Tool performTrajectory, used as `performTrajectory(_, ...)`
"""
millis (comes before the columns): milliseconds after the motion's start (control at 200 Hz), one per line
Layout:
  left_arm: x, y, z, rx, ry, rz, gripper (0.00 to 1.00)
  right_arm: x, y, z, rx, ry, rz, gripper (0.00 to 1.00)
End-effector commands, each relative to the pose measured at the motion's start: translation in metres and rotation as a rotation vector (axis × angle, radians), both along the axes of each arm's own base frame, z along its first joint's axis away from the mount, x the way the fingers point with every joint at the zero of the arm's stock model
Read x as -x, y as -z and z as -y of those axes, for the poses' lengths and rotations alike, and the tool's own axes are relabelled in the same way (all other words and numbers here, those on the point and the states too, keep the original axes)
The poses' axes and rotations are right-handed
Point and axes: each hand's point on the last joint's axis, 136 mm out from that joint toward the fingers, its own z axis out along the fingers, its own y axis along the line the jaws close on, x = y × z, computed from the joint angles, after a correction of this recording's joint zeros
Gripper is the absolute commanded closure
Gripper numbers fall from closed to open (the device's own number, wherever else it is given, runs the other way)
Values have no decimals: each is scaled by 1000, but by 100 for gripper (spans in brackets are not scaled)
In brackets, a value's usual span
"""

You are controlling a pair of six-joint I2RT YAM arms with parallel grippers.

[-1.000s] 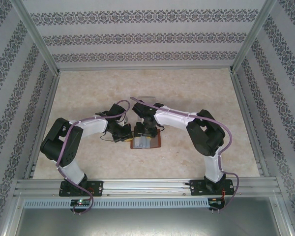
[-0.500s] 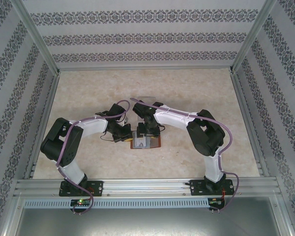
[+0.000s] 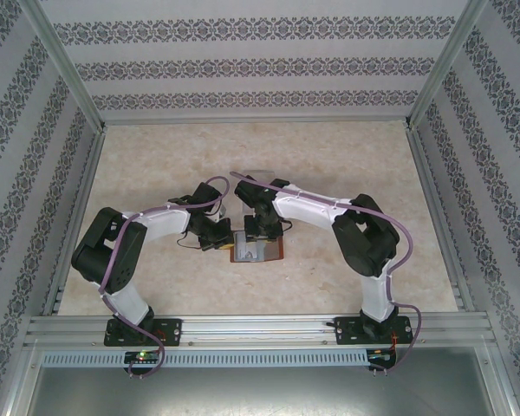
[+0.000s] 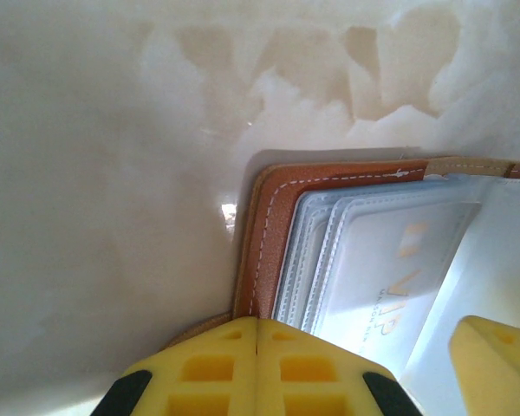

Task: Take the credit cards out of the card holder

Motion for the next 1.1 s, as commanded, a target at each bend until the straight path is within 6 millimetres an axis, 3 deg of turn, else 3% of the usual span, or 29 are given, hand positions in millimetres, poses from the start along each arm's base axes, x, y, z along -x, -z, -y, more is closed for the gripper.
performTrajectory(0, 3, 9, 1, -21, 6, -24, 100, 4, -22, -3, -31, -15, 29, 74)
performTrajectory(155, 3, 9, 2, -20, 8, -25, 100, 5, -26, -5, -52, -25, 31, 89)
performTrajectory(315, 5, 11, 1, -27, 10, -33, 100, 6, -25, -4, -54, -36, 29, 95)
performTrajectory(660, 4, 12, 1, -32, 15, -38, 100, 4, -20, 17, 25, -41, 34, 98)
performTrajectory(1094, 6, 15, -1, -45, 23, -53, 100, 6, 1, 42, 144, -54, 10, 99)
